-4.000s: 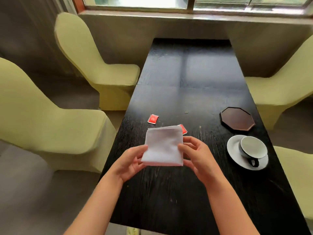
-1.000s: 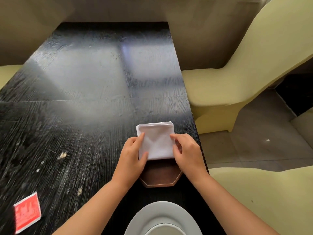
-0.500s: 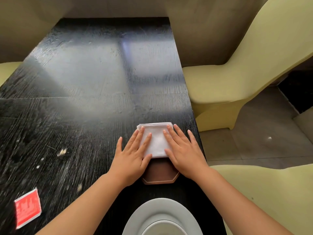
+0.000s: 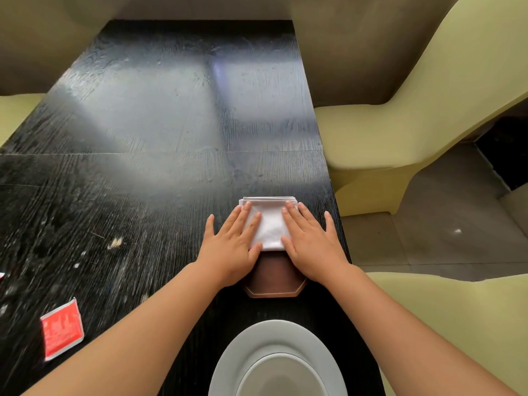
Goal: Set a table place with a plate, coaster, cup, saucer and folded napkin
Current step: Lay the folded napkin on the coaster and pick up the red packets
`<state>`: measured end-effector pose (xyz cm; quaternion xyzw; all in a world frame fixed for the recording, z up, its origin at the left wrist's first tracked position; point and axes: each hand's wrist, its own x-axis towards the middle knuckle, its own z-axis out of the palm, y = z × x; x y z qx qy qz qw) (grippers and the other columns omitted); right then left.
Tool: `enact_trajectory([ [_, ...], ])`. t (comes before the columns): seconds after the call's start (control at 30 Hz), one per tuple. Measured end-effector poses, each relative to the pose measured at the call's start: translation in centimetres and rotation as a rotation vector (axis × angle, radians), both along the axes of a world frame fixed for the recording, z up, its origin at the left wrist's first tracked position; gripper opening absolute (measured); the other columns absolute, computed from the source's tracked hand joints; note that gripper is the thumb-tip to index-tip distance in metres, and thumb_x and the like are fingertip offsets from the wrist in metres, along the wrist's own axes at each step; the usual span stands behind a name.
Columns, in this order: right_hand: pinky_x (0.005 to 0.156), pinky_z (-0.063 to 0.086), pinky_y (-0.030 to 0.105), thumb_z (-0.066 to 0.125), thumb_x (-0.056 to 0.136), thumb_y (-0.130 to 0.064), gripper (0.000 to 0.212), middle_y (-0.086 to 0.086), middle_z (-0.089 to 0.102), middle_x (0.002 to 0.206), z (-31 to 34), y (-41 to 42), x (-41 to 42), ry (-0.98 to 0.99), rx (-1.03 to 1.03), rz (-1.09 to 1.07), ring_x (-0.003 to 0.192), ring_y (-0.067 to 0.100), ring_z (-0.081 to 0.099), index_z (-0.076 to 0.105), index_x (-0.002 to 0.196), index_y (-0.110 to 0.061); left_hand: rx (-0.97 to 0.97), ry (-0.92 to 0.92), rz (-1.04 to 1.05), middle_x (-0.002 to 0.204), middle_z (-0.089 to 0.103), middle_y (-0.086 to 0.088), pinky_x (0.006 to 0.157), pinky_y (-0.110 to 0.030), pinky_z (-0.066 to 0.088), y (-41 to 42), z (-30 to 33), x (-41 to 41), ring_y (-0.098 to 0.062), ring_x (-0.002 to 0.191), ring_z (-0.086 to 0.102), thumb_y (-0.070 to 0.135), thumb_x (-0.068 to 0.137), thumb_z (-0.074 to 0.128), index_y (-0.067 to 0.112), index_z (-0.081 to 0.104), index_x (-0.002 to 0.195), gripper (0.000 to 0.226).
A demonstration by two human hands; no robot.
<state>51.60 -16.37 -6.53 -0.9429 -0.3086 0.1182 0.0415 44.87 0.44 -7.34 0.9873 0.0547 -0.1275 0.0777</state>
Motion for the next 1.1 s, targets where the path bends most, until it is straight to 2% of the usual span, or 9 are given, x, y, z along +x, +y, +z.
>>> enact_trajectory([
  [0.13, 0.115, 0.003, 0.053, 0.037, 0.096, -0.034, 0.051, 0.001, 0.020, 0.156, 1.9, 0.9, -0.8, -0.080, 0.082, 0.012, 0.145, 0.015, 0.008, 0.027, 0.143, -0.017, -0.062, -0.075, 0.032, 0.160, -0.005, 0.005, 0.115, -0.051, -0.001, -0.1, 2.0, -0.5, -0.012, 0.146, -0.008, 0.047, 0.096, 0.025, 0.029, 0.004, 0.149, 0.060],
  [0.23, 0.114, 0.011, 0.048, 0.043, 0.093, -0.030, 0.041, 0.003, 0.047, 0.136, 3.8, 1.5, -2.0, -0.115, 0.139, 0.023, 0.133, 0.021, 0.033, 0.043, 0.132, -0.018, -0.076, -0.230, 0.030, 0.155, 0.026, 0.001, 0.114, -0.044, 0.017, 0.2, 4.0, -1.9, -0.014, 0.143, 0.020, 0.044, 0.094, 0.035, 0.025, 0.022, 0.147, 0.058],
  [0.3, 0.107, 0.023, 0.042, 0.042, 0.092, -0.030, 0.036, 0.003, 0.056, 0.122, 5.5, 2.1, -2.7, -0.115, 0.100, 0.034, 0.119, 0.023, 0.046, 0.049, 0.125, -0.019, -0.075, -0.269, 0.040, 0.133, 0.053, 0.000, 0.098, -0.037, 0.038, 0.8, 5.8, -2.9, -0.019, 0.123, 0.048, 0.042, 0.091, 0.041, 0.021, 0.040, 0.136, 0.049],
  [0.37, 0.090, 0.034, 0.037, 0.041, 0.092, -0.031, 0.032, 0.005, 0.060, 0.114, 8.2, 3.0, -3.5, -0.119, 0.093, 0.029, 0.108, 0.027, 0.052, 0.055, 0.116, -0.016, -0.059, -0.262, 0.077, 0.111, 0.062, 0.000, 0.076, -0.034, 0.043, 1.4, 8.6, -3.9, -0.023, 0.099, 0.059, 0.043, 0.090, 0.042, 0.018, 0.051, 0.118, 0.039],
  [0.43, 0.080, 0.035, 0.035, 0.044, 0.090, -0.031, 0.029, 0.008, 0.062, 0.110, 11.2, 3.9, -4.7, -0.137, 0.123, 0.026, 0.104, 0.029, 0.055, 0.057, 0.109, -0.013, -0.015, -0.257, 0.098, 0.100, 0.063, -0.002, 0.069, -0.034, 0.042, 2.0, 11.5, -5.4, -0.026, 0.091, 0.061, 0.044, 0.089, 0.044, 0.015, 0.054, 0.106, 0.035],
  [0.5, 0.076, 0.036, 0.035, 0.046, 0.089, -0.031, 0.026, 0.009, 0.062, 0.107, 13.8, 5.0, -6.8, -0.150, 0.143, 0.048, 0.102, 0.031, 0.055, 0.057, 0.102, -0.011, 0.009, -0.251, 0.119, 0.097, 0.064, -0.003, 0.069, -0.035, 0.044, 2.5, 14.0, -7.8, -0.028, 0.091, 0.061, 0.043, 0.088, 0.045, 0.012, 0.054, 0.101, 0.035],
  [0.77, 0.081, 0.035, 0.036, 0.050, 0.087, -0.034, 0.027, 0.008, 0.057, 0.106, 20.7, 11.6, -14.7, -0.177, 0.239, 0.172, 0.102, 0.029, 0.052, 0.054, 0.101, -0.012, 0.134, -0.341, 0.219, 0.095, 0.064, -0.006, 0.070, -0.034, 0.040, 8.0, 22.2, -17.1, -0.030, 0.088, 0.061, 0.042, 0.088, 0.047, 0.011, 0.053, 0.092, 0.032],
  [1.0, 0.082, 0.035, 0.035, 0.049, 0.088, -0.034, 0.028, 0.008, 0.057, 0.108, 22.8, 17.0, -20.9, -0.181, 0.255, 0.243, 0.103, 0.029, 0.053, 0.055, 0.106, -0.013, 0.188, -0.355, 0.271, 0.089, 0.062, -0.004, 0.072, -0.035, 0.044, 13.5, 24.3, -24.7, -0.025, 0.083, 0.059, 0.042, 0.089, 0.045, 0.012, 0.054, 0.093, 0.032],
  [1.1, 0.082, 0.036, 0.035, 0.049, 0.088, -0.034, 0.029, 0.007, 0.057, 0.110, 22.2, 19.5, -22.9, -0.167, 0.222, 0.225, 0.104, 0.029, 0.053, 0.054, 0.108, -0.014, 0.196, -0.356, 0.243, 0.088, 0.060, -0.003, 0.069, -0.032, 0.038, 16.7, 23.4, -27.3, -0.023, 0.083, 0.057, 0.040, 0.089, 0.044, 0.013, 0.054, 0.093, 0.029],
])
